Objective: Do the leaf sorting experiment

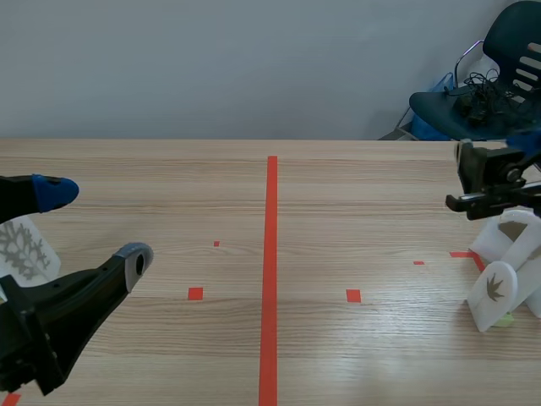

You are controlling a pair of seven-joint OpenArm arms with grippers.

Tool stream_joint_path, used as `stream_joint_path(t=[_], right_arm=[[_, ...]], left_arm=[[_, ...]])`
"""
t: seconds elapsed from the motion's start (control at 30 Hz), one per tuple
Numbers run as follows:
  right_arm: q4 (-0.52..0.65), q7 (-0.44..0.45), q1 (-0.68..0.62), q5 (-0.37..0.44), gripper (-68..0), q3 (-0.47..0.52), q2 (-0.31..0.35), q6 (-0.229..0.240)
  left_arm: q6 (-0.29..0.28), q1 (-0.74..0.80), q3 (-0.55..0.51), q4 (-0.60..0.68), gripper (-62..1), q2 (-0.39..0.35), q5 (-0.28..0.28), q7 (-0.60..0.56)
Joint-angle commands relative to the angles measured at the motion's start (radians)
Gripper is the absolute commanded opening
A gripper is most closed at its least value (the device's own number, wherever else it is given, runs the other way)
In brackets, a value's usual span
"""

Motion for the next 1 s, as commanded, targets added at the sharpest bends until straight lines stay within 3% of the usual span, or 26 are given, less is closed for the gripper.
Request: stream_joint_path(t=[0.0,0.1,0.17,0.23,0.43,0.6,0.67,0.97], right_arm=[[0.029,-0.014,-0.026,0.041,-33.6,-0.002,0.04,0.055],[0.084,-0.049,-0.054,0.072,-19.0,-0.003,0.087,0.189],[0.101,-0.078,-0.066,0.087,-6.5,-0.004,0.111,0.211],[0.109,-0.121,-0.084,0.126,0.4,-0.008,0.135,0.211],[0.158,-0.137,-0.197,0.157,0.4,-0.04,0.213,0.21],[0.287,-0.166,-0.317,0.153,0.4,-0.04,0.235,0.142],[0.315,-0.164,-0.346,0.152,0.4,-0.04,0.24,0.138],[0.315,-0.084,-0.344,0.153,0.4,-0.047,0.24,0.139]], left_arm=[[-0.002,-0.001,-0.003,0.011,1.4,-0.002,-0.01,-0.014],[-0.002,-0.001,-0.003,0.011,1.4,-0.009,-0.01,-0.015],[-0.002,-0.001,-0.003,0.011,1.4,-0.012,-0.01,-0.014],[-0.002,0.0,-0.003,0.011,1.4,-0.012,-0.01,-0.014],[-0.002,0.0,-0.003,0.011,1.4,-0.012,-0.01,-0.013],[-0.002,0.0,-0.003,0.011,1.4,-0.012,-0.01,-0.013],[-0.002,0.0,-0.003,0.011,1.4,-0.012,-0.01,-0.013],[-0.002,0.0,-0.003,0.011,1.4,-0.012,-0.01,-0.013]])
